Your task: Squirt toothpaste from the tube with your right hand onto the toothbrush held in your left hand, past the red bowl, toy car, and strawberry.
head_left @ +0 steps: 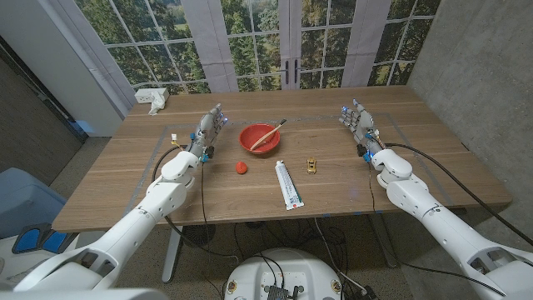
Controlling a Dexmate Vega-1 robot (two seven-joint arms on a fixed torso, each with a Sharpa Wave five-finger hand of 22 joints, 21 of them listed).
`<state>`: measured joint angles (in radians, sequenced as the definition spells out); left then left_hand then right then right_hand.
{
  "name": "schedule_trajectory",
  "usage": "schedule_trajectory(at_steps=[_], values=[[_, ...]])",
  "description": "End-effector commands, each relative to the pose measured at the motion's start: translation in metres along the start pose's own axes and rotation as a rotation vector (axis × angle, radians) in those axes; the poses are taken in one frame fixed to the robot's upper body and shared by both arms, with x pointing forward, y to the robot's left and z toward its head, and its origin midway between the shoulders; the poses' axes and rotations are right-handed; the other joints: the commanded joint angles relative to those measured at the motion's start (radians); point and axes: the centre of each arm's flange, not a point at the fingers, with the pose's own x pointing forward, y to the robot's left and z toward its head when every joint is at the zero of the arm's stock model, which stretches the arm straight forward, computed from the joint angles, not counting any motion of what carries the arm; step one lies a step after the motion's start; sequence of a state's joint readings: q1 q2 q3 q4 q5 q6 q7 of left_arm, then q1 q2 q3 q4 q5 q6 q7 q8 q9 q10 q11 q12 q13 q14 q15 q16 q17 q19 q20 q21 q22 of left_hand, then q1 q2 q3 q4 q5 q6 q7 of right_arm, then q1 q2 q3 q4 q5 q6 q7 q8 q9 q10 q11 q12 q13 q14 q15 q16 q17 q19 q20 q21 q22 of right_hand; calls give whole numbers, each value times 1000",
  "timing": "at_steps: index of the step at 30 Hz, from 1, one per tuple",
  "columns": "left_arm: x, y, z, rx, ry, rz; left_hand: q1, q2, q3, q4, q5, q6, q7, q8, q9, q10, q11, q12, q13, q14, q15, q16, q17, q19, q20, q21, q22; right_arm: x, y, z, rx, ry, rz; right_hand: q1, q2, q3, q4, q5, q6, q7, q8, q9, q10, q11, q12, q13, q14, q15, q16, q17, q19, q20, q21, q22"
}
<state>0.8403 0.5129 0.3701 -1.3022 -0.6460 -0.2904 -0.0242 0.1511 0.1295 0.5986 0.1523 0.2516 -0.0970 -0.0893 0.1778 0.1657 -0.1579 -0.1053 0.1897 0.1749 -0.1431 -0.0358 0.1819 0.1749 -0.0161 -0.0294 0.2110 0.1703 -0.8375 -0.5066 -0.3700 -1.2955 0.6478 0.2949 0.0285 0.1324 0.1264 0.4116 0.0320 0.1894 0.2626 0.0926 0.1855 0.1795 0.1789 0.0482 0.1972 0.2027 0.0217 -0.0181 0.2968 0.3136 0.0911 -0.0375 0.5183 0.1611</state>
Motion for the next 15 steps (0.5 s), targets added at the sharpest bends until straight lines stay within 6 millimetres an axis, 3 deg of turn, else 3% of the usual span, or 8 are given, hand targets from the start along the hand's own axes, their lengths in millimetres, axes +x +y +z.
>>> schedule_trajectory(at_steps=[1, 4, 7, 11, 13, 15], values=[[0, 1, 2, 29, 1, 1, 6, 51, 8, -1, 5, -4, -1, 7, 2, -6, 2, 5, 1, -7, -80, 5, 3, -3, -93, 6, 4, 0, 2, 0, -4, -5, -8, 12, 27, 3, -1, 5, 7, 2, 5, 3, 5, 2, 6, 2, 0, -5, 5, 3, 10, -12, 1, 5], [0, 0, 3, 54, 3, 0, 3, 39, 6, -6, 4, 0, -7, 7, 2, -1, -2, 6, 1, -3, -85, 4, 2, 4, -93, 7, 4, 0, 2, 0, -4, -5, -9, 12, 27, 3, -1, 6, 7, 2, 5, 3, 5, 2, 7, 2, 0, -5, 5, 2, 11, -11, -1, 5], [0, 0, 6, 83, -1, 2, 6, 1, -4, -41, -1, 28, -19, 14, 2, 23, -5, 10, 1, 19, -83, 5, -4, 34, -83, 10, 3, -1, 2, 0, -7, -5, -9, 12, 26, 3, -2, 6, 7, 2, 5, 3, 6, 2, 7, 2, 2, -3, 6, 2, 12, -10, -2, 5], [-1, -2, 12, 147, -3, 16, 42, -33, -7, -132, -23, 82, -24, 20, 5, 69, 3, 12, 1, 91, -57, 10, -8, 87, -49, 12, 3, -2, 2, 0, -5, -5, -11, 13, 26, 3, -3, 6, 8, 3, 5, 3, 7, 3, 8, 2, 3, -2, 5, 2, 14, -9, -4, 5], [-2, -3, 17, 189, 6, 23, 64, -44, -7, -189, -41, 116, -18, 23, 6, 87, 7, 9, 2, 153, -17, 14, -6, 111, 6, 11, 6, -3, 1, -1, -5, -5, -13, 14, 25, 3, -5, 6, 8, 3, 6, 3, 9, 4, 9, 2, 5, -1, 6, 1, 15, -8, -5, 5], [-3, -4, 22, 247, 13, 39, 73, -50, -9, -222, -53, 150, -13, 26, 8, 131, 7, 20, 3, 187, 2, 14, -5, 125, 37, 10, 8, -4, 1, -1, -5, -5, -14, 15, 24, 2, -6, 5, 9, 2, 6, 3, 10, 5, 9, 2, 7, 0, 6, 1, 16, -7, -7, 5]])
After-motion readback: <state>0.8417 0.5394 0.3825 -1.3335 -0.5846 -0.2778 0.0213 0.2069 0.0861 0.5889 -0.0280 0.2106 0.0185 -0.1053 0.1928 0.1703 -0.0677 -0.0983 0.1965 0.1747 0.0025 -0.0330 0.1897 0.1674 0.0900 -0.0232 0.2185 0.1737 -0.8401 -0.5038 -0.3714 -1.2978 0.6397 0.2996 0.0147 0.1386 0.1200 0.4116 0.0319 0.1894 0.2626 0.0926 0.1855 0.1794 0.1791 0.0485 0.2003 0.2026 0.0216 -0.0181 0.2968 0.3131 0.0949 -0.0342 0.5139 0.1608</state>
